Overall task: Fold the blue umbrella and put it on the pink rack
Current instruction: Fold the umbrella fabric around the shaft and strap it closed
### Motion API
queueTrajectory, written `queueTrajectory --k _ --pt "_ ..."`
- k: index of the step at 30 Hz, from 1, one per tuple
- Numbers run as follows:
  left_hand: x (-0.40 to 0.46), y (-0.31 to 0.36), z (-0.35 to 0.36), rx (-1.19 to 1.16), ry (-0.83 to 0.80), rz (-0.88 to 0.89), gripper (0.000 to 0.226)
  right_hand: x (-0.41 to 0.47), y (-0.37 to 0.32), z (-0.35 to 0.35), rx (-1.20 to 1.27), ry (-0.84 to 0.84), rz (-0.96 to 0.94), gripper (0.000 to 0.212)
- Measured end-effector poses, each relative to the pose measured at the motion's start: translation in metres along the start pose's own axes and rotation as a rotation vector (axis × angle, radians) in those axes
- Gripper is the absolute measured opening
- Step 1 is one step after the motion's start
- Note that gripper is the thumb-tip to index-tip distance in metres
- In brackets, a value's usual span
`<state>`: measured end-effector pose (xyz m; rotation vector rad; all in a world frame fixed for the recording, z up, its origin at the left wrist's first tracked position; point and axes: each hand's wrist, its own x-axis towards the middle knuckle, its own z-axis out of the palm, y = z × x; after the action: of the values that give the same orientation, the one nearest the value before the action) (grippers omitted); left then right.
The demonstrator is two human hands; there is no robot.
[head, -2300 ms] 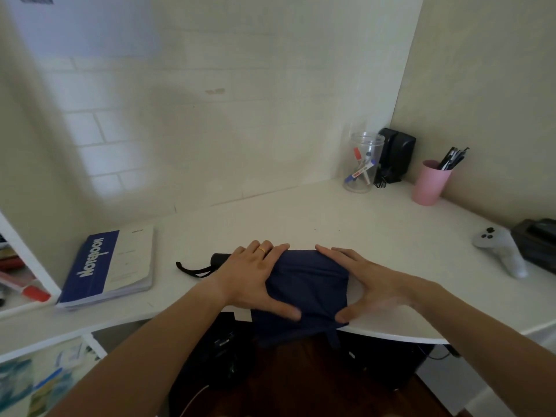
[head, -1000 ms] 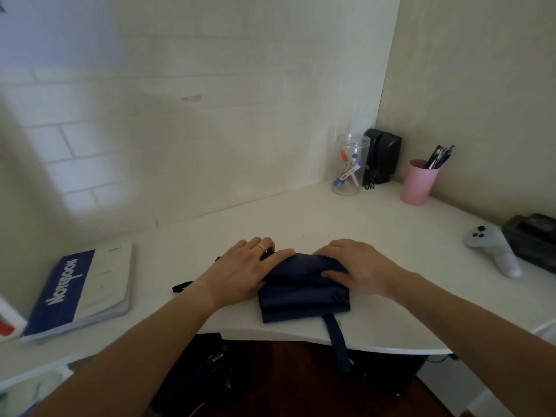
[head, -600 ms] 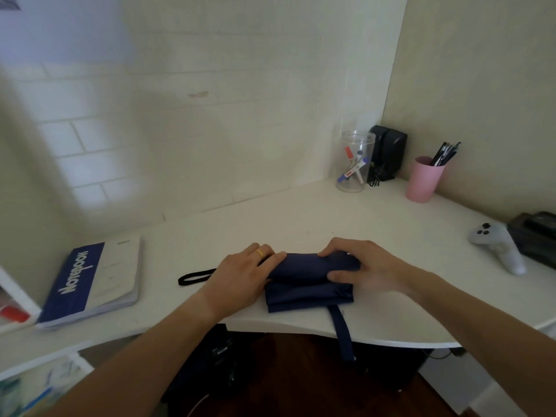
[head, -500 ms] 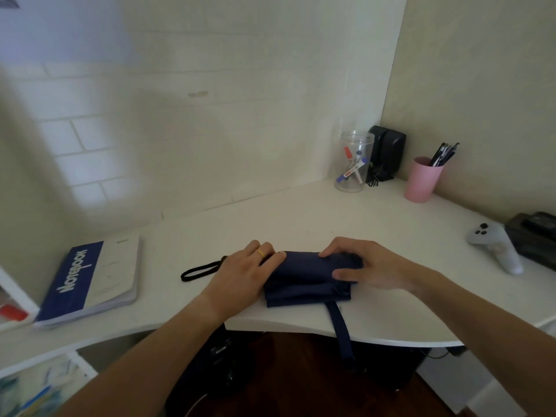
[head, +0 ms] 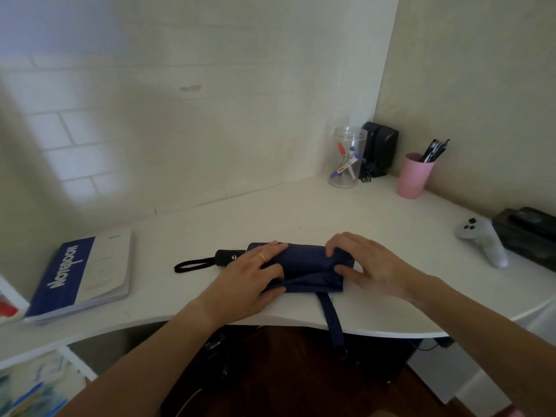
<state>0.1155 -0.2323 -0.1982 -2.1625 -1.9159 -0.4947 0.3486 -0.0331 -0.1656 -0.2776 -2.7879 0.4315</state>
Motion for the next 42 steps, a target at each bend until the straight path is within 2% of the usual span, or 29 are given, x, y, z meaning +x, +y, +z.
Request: queueTrajectory --k 2,9,15,19,23,29,30,33,34,36,37,39,42 --pt "-0.003 -0.001 0.001 -0.030 0.000 0.004 0.027 -0.010 -0.002 -0.003 -0.018 -0.007 -0.045 0.020" --pt "-0.005 -0.003 -0.009 -0.067 -0.042 0.064 0.037 -0.020 0.006 0.007 -0.059 -0.007 -0.020 0.010" --pt "-0.005 -0.008 -0.009 -0.045 -0.096 0.086 0.035 -0.020 0.003 0.016 0.054 0.066 0.008 0.006" --pt "-0.007 -0.013 -0.009 -0.013 -0.149 0.138 0.036 -0.021 0.010 0.015 0.216 0.005 0.035 0.012" --pt "-0.006 -0.012 -0.011 -0.037 -0.173 0.162 0.033 -0.022 0.017 0.019 0.259 -0.058 0.037 0.012" --pt "-0.008 0.002 -0.022 -0.280 -0.206 0.008 0.029 -0.020 0.003 0.002 0.180 -0.225 0.116 0.012" --pt "-0.008 0.003 -0.022 -0.279 -0.202 0.010 0.028 -0.019 -0.002 -0.002 0.208 -0.205 0.156 0.015" --pt "-0.010 0.001 -0.021 -0.235 -0.192 0.055 0.026 0.003 -0.013 -0.003 0.325 0.056 0.268 0.023" --pt "-0.011 0.000 -0.020 -0.220 -0.192 0.069 0.025 0.013 -0.014 -0.004 0.298 0.039 0.280 0.031" --pt "-0.012 -0.001 -0.020 -0.189 -0.197 0.081 0.026 0.027 -0.012 -0.005 0.199 -0.160 0.263 0.048" --pt "-0.013 -0.001 -0.020 -0.175 -0.198 0.091 0.026 0.030 -0.010 -0.005 0.170 -0.221 0.236 0.047" --pt "-0.015 -0.001 -0.020 -0.174 -0.179 0.109 0.026 0.029 -0.006 -0.005 0.189 -0.193 0.195 0.039" --pt "-0.022 0.004 -0.023 -0.236 -0.067 0.034 0.025 0.015 -0.004 0.011 0.179 -0.031 0.103 0.035"
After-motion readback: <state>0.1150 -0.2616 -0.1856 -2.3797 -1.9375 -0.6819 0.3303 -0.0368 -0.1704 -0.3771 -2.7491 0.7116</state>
